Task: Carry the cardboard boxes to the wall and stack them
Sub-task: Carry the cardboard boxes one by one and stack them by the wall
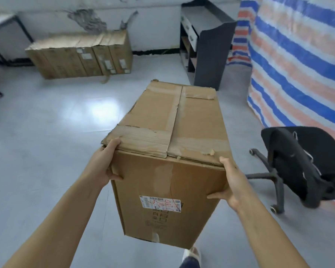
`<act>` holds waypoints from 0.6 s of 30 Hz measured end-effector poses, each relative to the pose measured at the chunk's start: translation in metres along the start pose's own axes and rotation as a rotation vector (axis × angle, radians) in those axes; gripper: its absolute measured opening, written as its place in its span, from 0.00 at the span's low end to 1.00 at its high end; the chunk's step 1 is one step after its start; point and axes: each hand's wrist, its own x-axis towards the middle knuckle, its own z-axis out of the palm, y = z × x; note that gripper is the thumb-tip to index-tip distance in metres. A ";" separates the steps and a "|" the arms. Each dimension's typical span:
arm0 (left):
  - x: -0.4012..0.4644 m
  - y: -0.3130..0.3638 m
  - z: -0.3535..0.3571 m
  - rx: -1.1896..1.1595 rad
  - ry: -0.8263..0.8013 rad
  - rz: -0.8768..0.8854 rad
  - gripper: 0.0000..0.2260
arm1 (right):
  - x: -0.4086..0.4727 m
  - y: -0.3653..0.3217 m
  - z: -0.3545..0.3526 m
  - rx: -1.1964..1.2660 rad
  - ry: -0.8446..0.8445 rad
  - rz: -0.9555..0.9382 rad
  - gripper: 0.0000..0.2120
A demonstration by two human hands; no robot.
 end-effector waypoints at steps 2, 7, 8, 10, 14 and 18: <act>0.012 0.011 0.010 -0.039 0.022 -0.002 0.16 | 0.023 -0.028 0.008 -0.049 -0.053 -0.010 0.12; 0.034 0.034 0.023 -0.184 0.088 -0.013 0.16 | 0.065 -0.086 0.037 -0.180 -0.132 -0.084 0.06; 0.038 0.040 0.024 -0.210 0.101 -0.010 0.16 | 0.074 -0.098 0.046 -0.196 -0.144 -0.095 0.06; 0.055 0.051 0.025 -0.268 0.143 -0.001 0.15 | 0.094 -0.121 0.069 -0.243 -0.187 -0.115 0.04; 0.101 0.079 0.024 -0.330 0.200 0.015 0.15 | 0.135 -0.154 0.119 -0.286 -0.239 -0.134 0.05; 0.170 0.120 0.021 -0.329 0.201 0.040 0.14 | 0.182 -0.182 0.177 -0.283 -0.246 -0.139 0.09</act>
